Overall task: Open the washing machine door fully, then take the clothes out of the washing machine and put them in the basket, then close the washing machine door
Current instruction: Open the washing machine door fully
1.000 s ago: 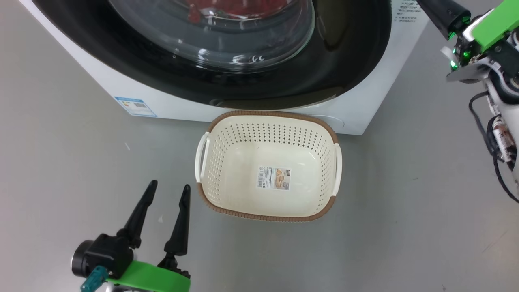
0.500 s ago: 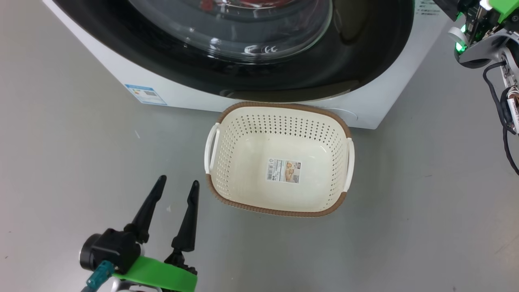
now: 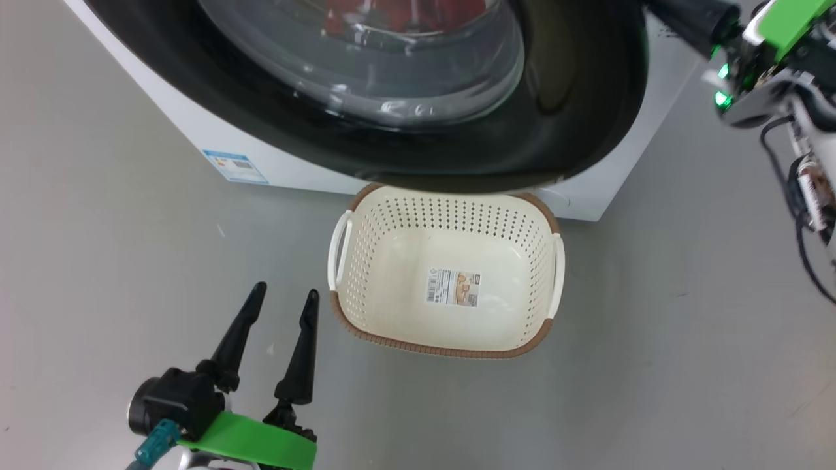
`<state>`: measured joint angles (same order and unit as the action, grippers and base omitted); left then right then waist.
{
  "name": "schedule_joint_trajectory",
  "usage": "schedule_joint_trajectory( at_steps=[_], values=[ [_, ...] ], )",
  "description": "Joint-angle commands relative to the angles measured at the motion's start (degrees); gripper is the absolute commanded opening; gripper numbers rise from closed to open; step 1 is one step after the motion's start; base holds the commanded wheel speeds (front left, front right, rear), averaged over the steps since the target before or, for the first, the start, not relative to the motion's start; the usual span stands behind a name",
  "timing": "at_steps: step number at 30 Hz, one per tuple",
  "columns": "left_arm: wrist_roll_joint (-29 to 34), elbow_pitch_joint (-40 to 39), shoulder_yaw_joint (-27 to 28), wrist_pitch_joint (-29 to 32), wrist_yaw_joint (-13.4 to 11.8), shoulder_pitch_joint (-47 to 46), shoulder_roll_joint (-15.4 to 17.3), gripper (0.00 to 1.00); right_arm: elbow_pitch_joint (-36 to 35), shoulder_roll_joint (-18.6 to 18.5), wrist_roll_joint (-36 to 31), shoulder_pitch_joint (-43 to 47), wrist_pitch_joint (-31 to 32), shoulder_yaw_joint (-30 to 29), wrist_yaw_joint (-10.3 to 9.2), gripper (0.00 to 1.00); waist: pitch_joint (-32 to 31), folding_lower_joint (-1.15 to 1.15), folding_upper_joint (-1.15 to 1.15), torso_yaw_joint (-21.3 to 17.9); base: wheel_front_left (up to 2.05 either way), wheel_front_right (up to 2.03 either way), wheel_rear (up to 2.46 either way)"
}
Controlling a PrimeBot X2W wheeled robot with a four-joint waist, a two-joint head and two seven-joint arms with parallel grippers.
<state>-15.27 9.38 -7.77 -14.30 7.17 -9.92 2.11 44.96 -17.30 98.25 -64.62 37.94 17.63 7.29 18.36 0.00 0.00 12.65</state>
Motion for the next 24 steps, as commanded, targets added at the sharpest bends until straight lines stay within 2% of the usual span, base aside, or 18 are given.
schedule_joint_trajectory(
  at_steps=[1,12,24],
  values=[
    [0.0,-1.5,1.8,-0.7,0.3,-0.3,0.8,1.0,-2.5,2.0,-0.8,2.6,1.1,1.3,0.2,0.0,-1.0,0.0,0.0,-0.5,0.0,0.0,0.0],
    [1.1,-0.8,2.4,-0.7,0.3,1.9,0.8,1.0,-10.2,3.6,-1.5,12.0,3.1,2.8,0.2,0.0,-5.3,0.0,0.0,-1.9,0.0,0.0,0.0],
    [2.3,-0.7,2.5,-0.7,0.3,4.9,0.8,1.0,-17.0,5.2,-1.7,21.9,4.7,3.7,0.2,0.0,-9.9,0.0,0.0,-0.7,0.0,0.0,0.0]
  ],
)
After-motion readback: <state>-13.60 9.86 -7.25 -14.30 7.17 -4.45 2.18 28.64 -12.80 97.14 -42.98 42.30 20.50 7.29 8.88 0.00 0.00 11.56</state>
